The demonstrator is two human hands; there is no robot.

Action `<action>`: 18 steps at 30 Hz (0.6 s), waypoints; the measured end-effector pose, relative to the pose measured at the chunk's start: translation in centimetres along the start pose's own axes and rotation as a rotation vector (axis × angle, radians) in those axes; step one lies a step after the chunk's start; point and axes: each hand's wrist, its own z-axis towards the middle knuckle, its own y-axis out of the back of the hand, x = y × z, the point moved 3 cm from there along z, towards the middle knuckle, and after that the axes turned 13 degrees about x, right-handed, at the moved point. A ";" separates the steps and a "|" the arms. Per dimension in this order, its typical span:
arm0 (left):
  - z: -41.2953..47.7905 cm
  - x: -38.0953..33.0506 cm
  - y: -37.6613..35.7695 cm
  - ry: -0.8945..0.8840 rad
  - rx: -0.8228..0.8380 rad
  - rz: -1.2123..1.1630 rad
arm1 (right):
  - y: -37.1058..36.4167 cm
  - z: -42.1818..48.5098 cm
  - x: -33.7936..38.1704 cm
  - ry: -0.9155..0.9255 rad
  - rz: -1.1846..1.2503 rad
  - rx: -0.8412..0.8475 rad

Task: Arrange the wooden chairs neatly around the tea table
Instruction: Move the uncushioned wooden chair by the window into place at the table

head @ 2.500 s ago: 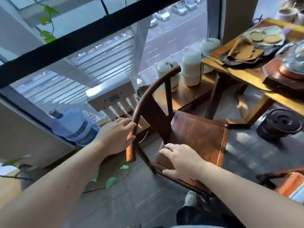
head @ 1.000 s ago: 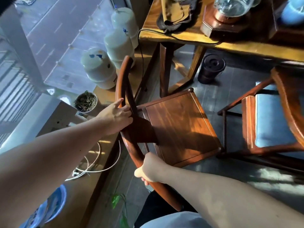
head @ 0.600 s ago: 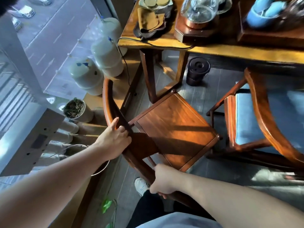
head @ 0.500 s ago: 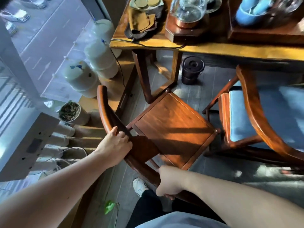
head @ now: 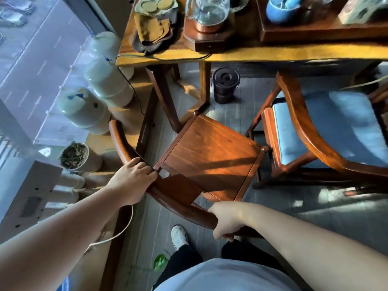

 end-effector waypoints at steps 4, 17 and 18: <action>1.0 2.4 0.0 -0.015 0.032 0.057 | -0.5 -0.2 0.4 -0.068 -0.077 -0.197; 3.7 3.7 -1.3 -0.161 0.045 0.047 | -2.5 -0.1 3.1 -0.357 -0.183 -0.652; 3.7 3.6 -1.4 -0.165 0.033 0.043 | -2.7 -0.1 3.0 -0.358 -0.180 -0.660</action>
